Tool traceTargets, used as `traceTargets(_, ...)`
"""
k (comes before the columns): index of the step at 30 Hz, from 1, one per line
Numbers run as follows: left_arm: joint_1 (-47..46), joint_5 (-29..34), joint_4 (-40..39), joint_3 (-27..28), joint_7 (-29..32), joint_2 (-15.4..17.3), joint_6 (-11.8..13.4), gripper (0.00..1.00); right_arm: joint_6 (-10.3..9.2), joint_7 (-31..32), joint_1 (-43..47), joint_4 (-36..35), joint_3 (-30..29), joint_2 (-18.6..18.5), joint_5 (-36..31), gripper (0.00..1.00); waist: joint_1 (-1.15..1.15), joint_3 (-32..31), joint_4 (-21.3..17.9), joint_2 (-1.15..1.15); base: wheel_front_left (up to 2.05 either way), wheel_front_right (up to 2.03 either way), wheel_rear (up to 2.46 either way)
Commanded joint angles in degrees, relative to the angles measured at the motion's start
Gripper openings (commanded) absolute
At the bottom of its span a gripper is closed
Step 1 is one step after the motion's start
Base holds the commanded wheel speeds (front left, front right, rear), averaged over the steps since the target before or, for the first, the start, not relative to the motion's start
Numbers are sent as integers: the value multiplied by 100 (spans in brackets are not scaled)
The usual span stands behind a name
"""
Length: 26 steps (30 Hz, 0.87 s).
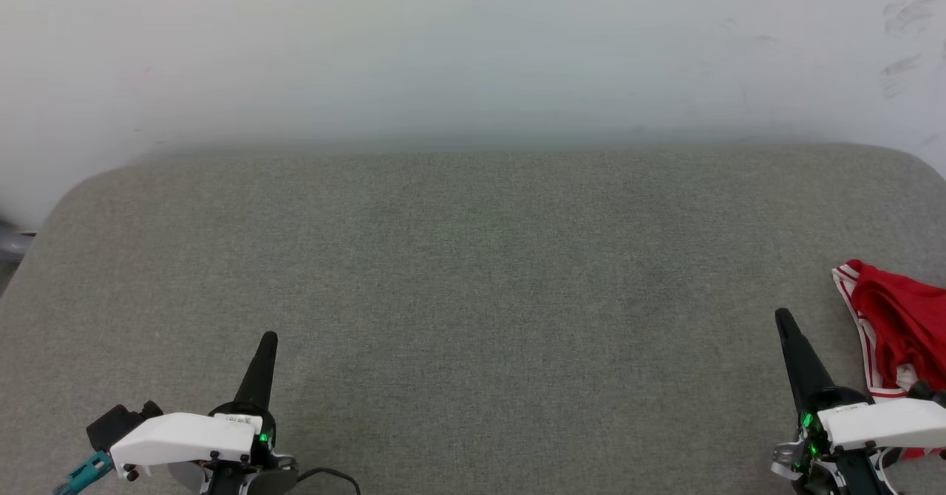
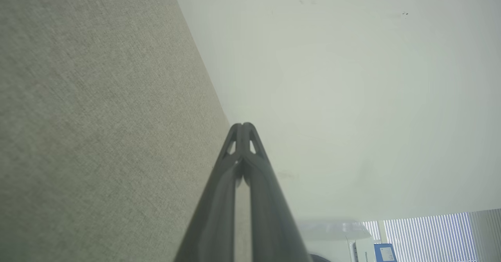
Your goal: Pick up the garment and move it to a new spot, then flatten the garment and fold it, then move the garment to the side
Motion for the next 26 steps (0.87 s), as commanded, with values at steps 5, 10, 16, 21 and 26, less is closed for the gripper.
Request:
traceTargets(5, -141, -289, 4, 68, 77, -20, -64, 0, -1, 35, -142, 45, -19, 12, 325, 0, 0, 15, 4, 0, 0, 0, 0)
traceTargets(10, -166, -503, 17, 113, 137, -36, -92, 0, -1, 49, -185, 93, -25, 12, 563, 0, 0, 30, 8, 0, 0, 0, 0)
traceTargets(16, -187, -749, 32, 156, 202, -59, -118, 0, -1, 69, -224, 150, -32, 13, 829, 0, 0, 47, 12, 0, 0, 0, 0)
traceTargets(21, -220, -938, 42, 190, 257, -75, -154, 0, -1, 81, -263, 197, -37, 14, 1042, 0, 0, 62, 16, 0, 0, 0, 0)
traceTargets(26, -246, -1129, 53, 232, 306, -92, -175, 0, -2, 98, -302, 247, -43, 15, 1254, 0, 0, 77, 20, 0, 0, 0, 0)
